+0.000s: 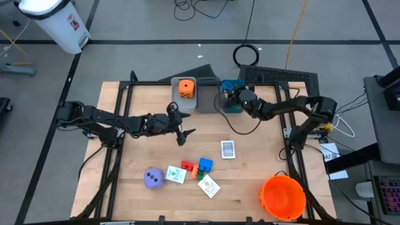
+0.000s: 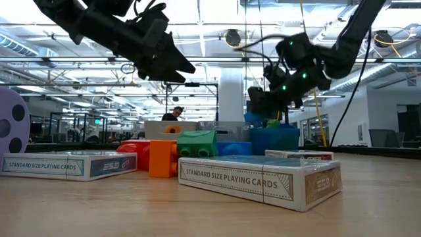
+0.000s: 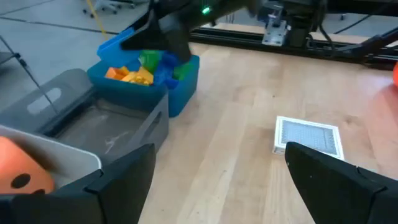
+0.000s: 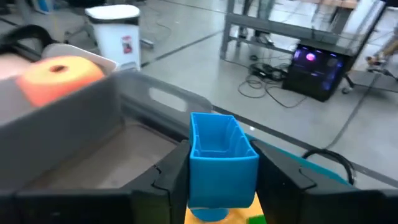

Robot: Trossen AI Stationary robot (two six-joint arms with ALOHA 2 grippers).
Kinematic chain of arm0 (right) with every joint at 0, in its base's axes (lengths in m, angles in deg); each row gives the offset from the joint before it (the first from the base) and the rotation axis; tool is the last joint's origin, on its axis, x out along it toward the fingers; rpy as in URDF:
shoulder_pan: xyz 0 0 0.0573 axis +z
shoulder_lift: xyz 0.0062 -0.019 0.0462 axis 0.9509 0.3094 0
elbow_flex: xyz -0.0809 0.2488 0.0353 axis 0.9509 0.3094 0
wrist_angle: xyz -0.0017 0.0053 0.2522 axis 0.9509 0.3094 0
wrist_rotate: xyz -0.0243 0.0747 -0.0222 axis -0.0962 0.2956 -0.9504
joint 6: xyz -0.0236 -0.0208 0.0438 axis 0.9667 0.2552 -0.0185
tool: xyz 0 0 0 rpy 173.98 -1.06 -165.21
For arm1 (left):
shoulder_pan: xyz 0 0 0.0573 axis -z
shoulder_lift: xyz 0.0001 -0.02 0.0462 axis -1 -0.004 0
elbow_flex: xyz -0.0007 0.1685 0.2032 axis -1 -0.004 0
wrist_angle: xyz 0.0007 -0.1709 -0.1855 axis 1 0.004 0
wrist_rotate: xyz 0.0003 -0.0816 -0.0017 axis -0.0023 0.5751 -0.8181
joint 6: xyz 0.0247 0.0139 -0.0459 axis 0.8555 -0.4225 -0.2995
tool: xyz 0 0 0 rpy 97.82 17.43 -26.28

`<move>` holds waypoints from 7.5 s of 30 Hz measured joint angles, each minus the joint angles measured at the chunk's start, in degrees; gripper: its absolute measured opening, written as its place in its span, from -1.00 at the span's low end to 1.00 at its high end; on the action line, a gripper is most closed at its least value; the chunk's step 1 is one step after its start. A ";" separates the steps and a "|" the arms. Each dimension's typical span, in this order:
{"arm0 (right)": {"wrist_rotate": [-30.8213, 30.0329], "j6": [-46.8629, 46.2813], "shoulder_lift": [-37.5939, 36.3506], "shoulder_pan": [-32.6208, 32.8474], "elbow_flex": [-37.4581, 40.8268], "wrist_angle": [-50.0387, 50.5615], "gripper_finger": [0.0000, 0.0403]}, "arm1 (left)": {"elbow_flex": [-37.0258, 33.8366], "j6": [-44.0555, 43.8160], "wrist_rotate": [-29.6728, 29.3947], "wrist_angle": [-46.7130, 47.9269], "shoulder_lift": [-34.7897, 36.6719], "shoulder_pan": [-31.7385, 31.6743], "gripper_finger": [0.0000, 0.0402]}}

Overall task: Pick & Place Toys
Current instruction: Put the blue game piece into the blue bin, then put the red game piece into the blue bin

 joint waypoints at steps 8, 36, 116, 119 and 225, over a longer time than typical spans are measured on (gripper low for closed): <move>0.04 0.21 2.32 -1.77 0.09 -3.71 -0.16 | 0.00 -0.18 0.25 -0.15 0.00 0.04 0.83; 0.24 7.84 -9.72 8.94 0.04 -1.47 0.19 | 0.07 -3.64 11.29 8.25 0.00 0.75 0.80; 33.50 -8.83 -11.10 15.44 0.02 2.44 0.36 | 15.15 35.62 -26.01 9.54 -16.25 8.94 -0.10; 33.32 -8.71 -8.57 16.13 -1.40 1.16 0.45 | 15.15 35.47 -26.00 9.43 -16.24 8.99 -0.13; 4.90 23.94 -16.94 23.65 -4.17 21.67 -0.18 | 15.36 15.89 -26.63 7.98 -10.47 12.57 0.72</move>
